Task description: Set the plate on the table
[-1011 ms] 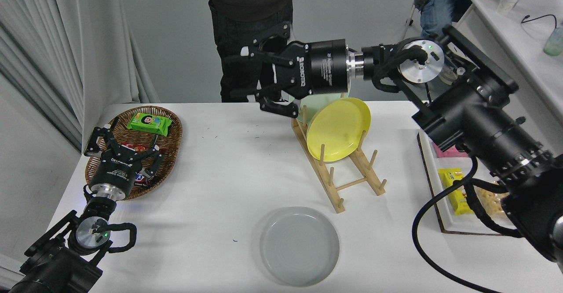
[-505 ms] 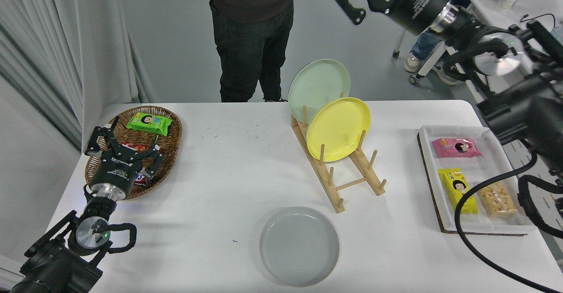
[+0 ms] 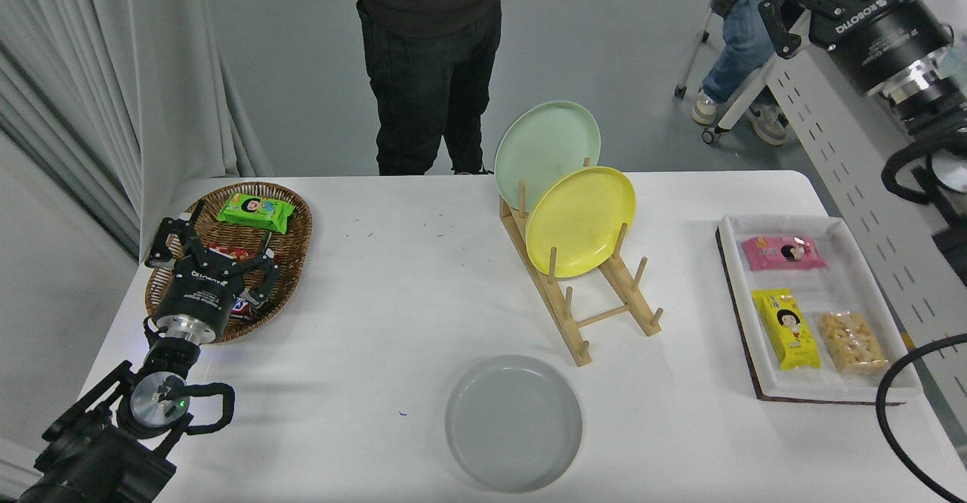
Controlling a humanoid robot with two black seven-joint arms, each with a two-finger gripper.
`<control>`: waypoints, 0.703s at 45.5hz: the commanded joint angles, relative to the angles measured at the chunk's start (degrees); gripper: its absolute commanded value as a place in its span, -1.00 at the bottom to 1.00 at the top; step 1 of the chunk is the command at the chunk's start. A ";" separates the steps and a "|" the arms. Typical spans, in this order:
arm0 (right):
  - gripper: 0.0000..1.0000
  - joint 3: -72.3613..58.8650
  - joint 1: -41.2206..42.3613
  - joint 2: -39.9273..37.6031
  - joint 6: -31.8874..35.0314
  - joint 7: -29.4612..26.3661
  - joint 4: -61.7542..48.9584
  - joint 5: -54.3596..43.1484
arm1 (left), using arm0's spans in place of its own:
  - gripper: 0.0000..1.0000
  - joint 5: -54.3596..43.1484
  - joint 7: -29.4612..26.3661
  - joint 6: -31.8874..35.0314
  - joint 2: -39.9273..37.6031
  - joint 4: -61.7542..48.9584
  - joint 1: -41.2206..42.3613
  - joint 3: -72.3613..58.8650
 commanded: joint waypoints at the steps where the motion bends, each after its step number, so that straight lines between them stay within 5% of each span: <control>1: 1.00 -3.27 -4.13 -4.28 0.39 1.61 -2.40 0.07 | 0.96 0.01 0.06 0.08 0.00 0.00 0.05 -0.08; 19: 1.00 -9.51 -15.56 -5.52 -1.37 1.70 -9.69 0.43 | 0.96 0.02 0.06 -0.01 0.00 0.00 -0.04 0.01; 32: 1.00 -9.51 -16.53 2.30 -1.19 2.22 -21.91 0.16 | 0.96 0.02 0.06 -0.01 0.00 0.00 -0.04 0.01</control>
